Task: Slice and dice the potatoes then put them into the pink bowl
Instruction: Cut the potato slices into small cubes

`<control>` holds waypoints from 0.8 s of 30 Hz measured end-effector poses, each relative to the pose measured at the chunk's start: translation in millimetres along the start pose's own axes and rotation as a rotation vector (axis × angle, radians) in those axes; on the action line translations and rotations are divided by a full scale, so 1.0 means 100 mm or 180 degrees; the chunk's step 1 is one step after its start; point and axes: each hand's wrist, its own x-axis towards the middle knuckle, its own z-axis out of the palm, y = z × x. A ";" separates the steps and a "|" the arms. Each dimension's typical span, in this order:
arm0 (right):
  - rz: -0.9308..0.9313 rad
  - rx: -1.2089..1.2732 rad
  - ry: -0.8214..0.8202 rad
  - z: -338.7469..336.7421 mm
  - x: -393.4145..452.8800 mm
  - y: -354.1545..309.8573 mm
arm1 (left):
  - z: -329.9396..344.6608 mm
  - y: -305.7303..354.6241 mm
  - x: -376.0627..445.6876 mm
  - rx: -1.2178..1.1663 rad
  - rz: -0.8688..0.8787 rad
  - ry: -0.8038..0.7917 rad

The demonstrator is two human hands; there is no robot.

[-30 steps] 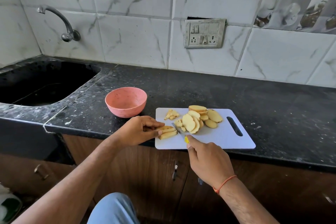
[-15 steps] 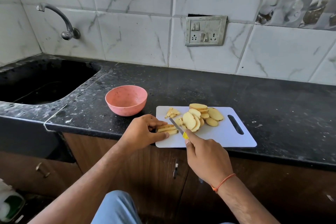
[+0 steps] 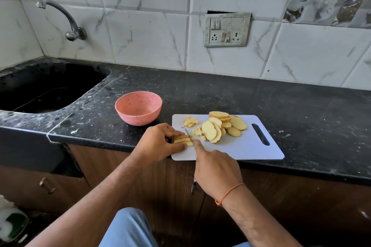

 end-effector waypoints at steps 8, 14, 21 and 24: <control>0.0005 -0.0001 -0.0203 -0.09 -0.36 0.05 | 0.04 0.01 -0.02 0.0072 -0.0005 0.0117; 0.0085 -0.0047 -0.0031 -0.14 -0.57 0.15 | 0.04 0.03 -0.06 0.0154 0.0017 0.0163; 0.0250 0.0551 0.0203 -0.17 -0.47 0.26 | -0.03 -0.01 -0.05 0.0232 0.0095 -0.0039; 0.0187 0.0739 0.0231 -0.19 -0.38 0.21 | -0.06 -0.02 -0.04 0.0133 0.0073 -0.0079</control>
